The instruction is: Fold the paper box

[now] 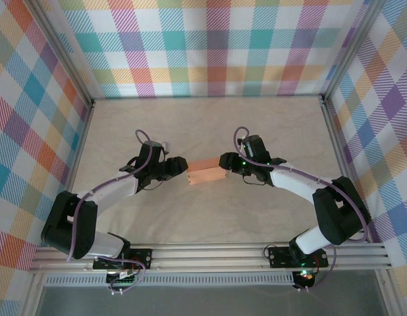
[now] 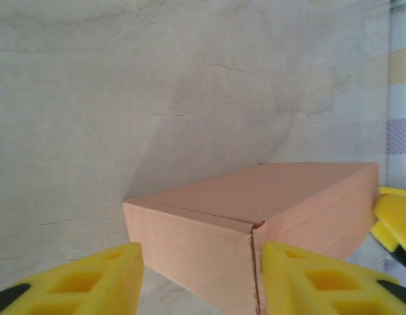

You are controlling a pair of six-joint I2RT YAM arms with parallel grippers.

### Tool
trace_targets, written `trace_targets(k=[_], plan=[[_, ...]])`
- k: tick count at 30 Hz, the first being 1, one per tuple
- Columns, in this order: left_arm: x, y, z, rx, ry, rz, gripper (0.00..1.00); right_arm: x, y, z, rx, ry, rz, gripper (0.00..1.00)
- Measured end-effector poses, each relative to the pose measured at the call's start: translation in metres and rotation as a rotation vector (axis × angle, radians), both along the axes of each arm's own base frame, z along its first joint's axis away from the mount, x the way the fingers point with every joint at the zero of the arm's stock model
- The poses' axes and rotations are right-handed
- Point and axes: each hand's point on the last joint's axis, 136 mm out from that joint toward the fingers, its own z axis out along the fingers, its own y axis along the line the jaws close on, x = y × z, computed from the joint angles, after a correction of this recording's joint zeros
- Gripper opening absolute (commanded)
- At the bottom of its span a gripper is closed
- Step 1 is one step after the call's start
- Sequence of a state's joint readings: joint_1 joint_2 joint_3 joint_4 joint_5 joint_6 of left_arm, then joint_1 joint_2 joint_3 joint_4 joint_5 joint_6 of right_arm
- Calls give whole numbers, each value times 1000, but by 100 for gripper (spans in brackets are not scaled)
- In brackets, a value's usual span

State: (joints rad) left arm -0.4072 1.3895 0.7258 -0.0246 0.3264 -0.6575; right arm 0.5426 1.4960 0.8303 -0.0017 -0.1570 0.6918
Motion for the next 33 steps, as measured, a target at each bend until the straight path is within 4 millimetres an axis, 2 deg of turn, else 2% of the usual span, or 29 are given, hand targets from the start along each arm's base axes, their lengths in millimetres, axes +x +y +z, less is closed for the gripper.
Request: trace_targets(k=[3, 6, 7, 12, 16, 20, 28, 33], plan=[[-1, 6, 1, 55, -7, -9, 76, -2, -3, 3, -10, -3, -7, 72], [4, 9, 14, 116, -68, -51, 97, -1, -6, 10, -2, -15, -17, 79], [6, 9, 22, 139, -102, -72, 100, 0, -8, 12, 2, -14, -24, 80], [19, 7, 58, 225, -278, -180, 100, 2, -21, 20, 31, 7, -67, 81], [21, 6, 67, 322, -380, -300, 100, 4, -27, 22, 49, 21, -86, 82], [17, -2, 63, 389, -444, -433, 100, 3, -29, 22, 58, 34, -89, 82], [7, -52, 39, 535, -580, -788, 100, 2, -41, 21, 61, 44, -112, 81], [5, -67, 23, 593, -599, -1017, 94, -1, -50, 15, 58, 55, -131, 81]])
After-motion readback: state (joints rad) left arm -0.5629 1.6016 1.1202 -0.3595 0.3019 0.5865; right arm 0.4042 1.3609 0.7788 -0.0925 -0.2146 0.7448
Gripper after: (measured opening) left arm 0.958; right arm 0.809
